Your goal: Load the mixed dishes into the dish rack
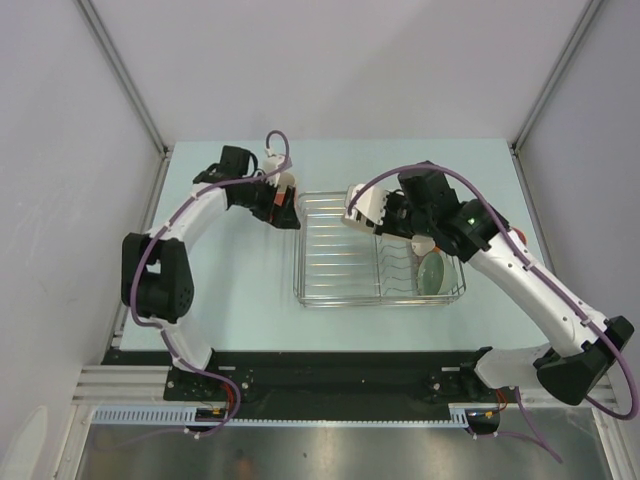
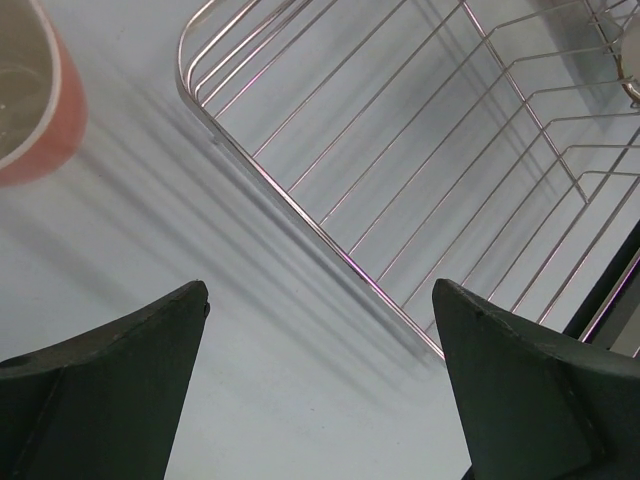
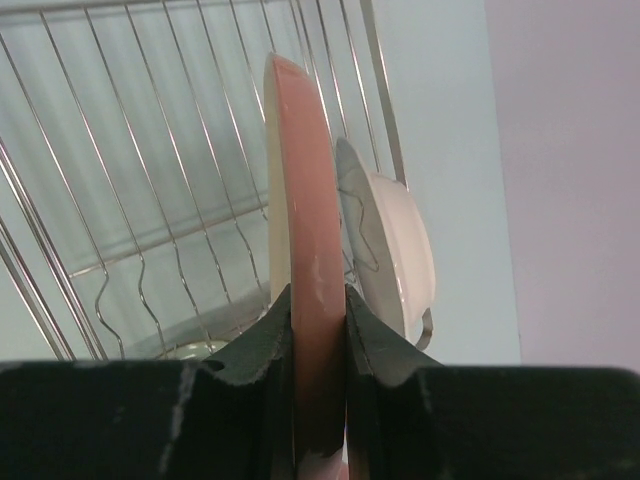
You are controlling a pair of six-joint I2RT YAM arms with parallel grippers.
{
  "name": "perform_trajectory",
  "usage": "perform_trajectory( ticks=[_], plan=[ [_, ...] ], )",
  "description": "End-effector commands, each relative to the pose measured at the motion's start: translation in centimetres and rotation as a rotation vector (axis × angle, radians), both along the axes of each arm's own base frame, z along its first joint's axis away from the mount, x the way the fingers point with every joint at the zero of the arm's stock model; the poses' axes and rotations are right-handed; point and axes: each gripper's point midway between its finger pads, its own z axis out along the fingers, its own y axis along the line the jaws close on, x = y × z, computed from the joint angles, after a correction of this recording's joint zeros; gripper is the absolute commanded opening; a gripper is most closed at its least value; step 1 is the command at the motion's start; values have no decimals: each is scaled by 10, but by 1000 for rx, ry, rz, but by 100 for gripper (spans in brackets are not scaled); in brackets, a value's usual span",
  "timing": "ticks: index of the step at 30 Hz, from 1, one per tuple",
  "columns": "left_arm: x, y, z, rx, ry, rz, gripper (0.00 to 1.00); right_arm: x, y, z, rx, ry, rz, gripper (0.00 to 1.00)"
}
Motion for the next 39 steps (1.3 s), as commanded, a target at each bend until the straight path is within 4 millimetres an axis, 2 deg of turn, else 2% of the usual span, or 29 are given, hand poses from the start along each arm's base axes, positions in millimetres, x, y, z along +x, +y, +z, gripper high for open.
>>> perform_trajectory(
  ticks=[1, 6, 12, 24, 27, 31, 39],
  plan=[
    [0, -8, -3, -10, 24, -4, 100, 14, -11, 26, -14, -134, -36, 0],
    [-6, -5, -19, 23, 44, -14, 100, 8, -23, 9, -69, -101, -57, 0],
    [-12, 10, -46, 125, 62, -26, 100, 7, -30, 1, -129, -110, -39, 0],
    [-15, 22, -60, 186, 67, -35, 100, 6, -21, -20, -289, -120, 52, 0],
    [-18, 25, -64, 203, 67, -40, 100, 4, -15, -22, -329, -140, 77, 0],
    [-20, 31, -68, 215, 66, -35, 100, 4, -15, -25, -356, -140, 80, 0],
    [-22, 37, -72, 222, 68, -28, 100, 1, -15, -16, -351, -174, 77, 0]
  ],
)
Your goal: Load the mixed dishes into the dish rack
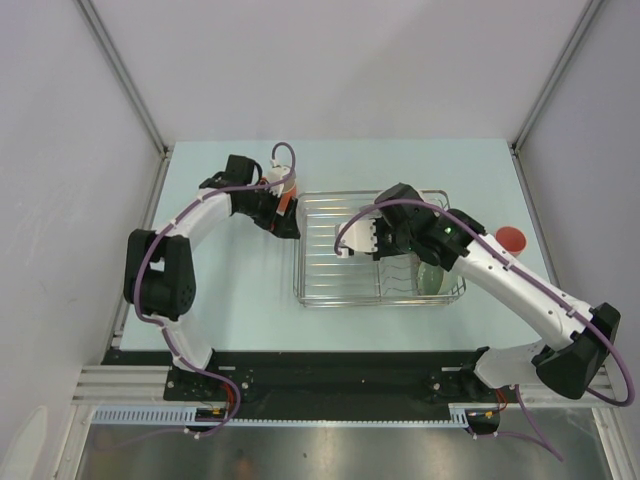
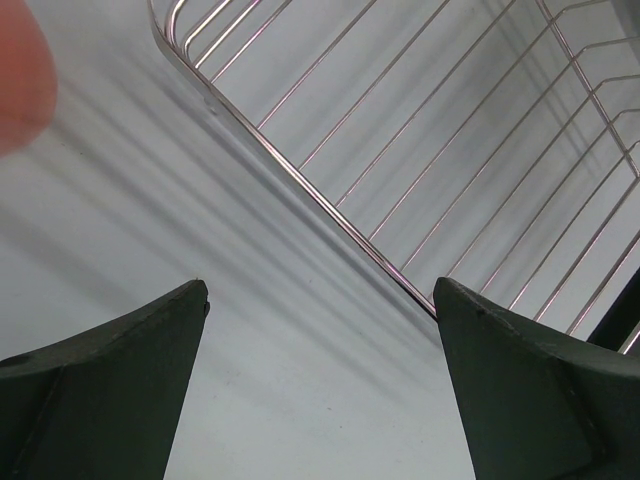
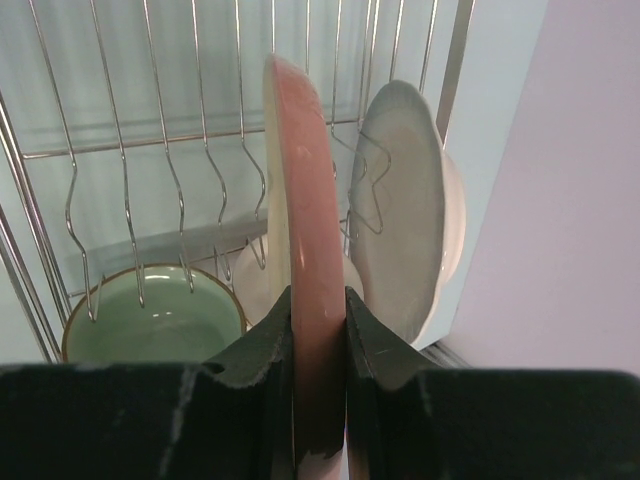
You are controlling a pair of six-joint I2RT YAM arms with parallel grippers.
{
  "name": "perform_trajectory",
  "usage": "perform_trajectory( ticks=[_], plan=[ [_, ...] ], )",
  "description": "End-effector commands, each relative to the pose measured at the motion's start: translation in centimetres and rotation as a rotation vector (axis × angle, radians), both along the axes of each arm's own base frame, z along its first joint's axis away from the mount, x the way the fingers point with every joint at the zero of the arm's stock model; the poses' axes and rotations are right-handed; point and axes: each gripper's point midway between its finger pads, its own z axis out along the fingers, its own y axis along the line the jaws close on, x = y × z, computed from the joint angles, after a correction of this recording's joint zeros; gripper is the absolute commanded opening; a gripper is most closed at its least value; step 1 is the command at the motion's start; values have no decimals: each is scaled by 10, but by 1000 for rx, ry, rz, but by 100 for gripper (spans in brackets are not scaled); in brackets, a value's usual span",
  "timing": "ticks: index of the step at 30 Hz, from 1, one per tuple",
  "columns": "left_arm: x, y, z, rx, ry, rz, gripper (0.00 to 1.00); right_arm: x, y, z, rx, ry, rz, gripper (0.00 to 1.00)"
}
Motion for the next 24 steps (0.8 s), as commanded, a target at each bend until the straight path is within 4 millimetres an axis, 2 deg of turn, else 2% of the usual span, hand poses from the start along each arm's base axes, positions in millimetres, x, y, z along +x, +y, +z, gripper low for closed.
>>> perform_trajectory(
  ticks=[1, 3, 9, 13, 17, 24],
  plan=[
    [-14, 32, -35, 155, 40, 7, 100, 9, 2, 39, 44, -150, -8, 0],
    [-14, 32, -36, 155, 43, 9, 100, 4, 2, 48, 81, -164, -2, 0],
    [-15, 34, -40, 164, 45, 11, 100, -8, -2, 58, 100, -181, -6, 0],
    [-13, 33, -39, 161, 44, 15, 100, -13, 3, 71, 147, -210, 6, 0],
    [-11, 34, -33, 159, 24, 17, 100, -18, 2, 62, 143, -166, 4, 0],
    [-13, 34, -32, 159, 22, 14, 100, -16, 1, 53, 150, -123, -16, 0]
  ],
)
